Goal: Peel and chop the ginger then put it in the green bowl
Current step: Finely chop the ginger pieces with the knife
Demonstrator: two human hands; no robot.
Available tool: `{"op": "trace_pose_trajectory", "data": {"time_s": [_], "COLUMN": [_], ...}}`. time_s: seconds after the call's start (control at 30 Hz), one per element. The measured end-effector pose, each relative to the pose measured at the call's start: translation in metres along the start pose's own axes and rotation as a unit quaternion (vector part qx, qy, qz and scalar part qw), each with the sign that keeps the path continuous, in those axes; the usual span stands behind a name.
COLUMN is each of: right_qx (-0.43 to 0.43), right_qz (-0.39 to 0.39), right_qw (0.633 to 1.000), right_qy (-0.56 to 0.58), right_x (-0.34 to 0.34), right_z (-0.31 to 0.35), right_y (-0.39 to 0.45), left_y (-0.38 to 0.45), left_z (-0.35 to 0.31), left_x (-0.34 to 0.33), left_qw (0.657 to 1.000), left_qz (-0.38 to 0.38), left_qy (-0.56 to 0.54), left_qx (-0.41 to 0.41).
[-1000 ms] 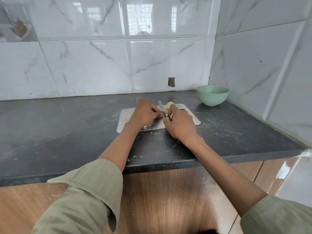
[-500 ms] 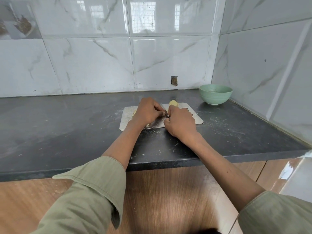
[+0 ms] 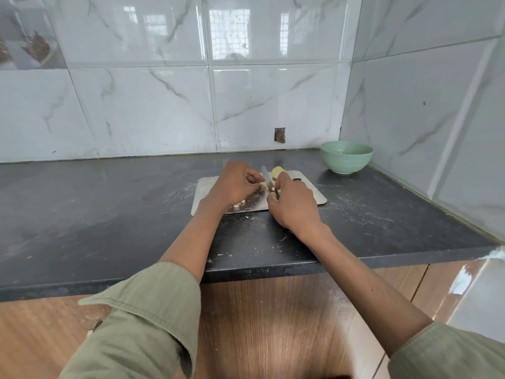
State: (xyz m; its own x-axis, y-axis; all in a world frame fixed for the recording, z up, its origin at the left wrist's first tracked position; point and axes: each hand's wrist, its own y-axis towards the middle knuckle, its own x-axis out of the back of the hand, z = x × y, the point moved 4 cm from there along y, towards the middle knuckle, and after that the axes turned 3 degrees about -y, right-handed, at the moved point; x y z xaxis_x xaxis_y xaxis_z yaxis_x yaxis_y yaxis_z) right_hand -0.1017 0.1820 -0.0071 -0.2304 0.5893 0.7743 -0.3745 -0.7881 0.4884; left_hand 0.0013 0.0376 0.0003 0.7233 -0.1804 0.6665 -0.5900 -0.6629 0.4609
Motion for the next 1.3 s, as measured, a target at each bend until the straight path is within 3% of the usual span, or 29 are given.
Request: {"op": "trace_pose_trajectory", "data": {"time_s": [0.8, 1.3], "right_qx": [0.019, 0.014], "right_qz": [-0.012, 0.038], "right_qw": [1.0, 0.999], "right_qy": [0.004, -0.022], "right_x": [-0.0025, -0.0072], "right_z": [0.0061, 0.0079], "right_y": [-0.0029, 0.006], "left_y": [-0.0023, -0.0034], "left_z": [-0.0019, -0.0027], "left_x": [-0.0006, -0.0006], "left_qw": [1.0, 0.999], "left_qz": [-0.014, -0.021], "left_qy": [0.003, -0.006], "left_qx": [0.017, 0.029]}}
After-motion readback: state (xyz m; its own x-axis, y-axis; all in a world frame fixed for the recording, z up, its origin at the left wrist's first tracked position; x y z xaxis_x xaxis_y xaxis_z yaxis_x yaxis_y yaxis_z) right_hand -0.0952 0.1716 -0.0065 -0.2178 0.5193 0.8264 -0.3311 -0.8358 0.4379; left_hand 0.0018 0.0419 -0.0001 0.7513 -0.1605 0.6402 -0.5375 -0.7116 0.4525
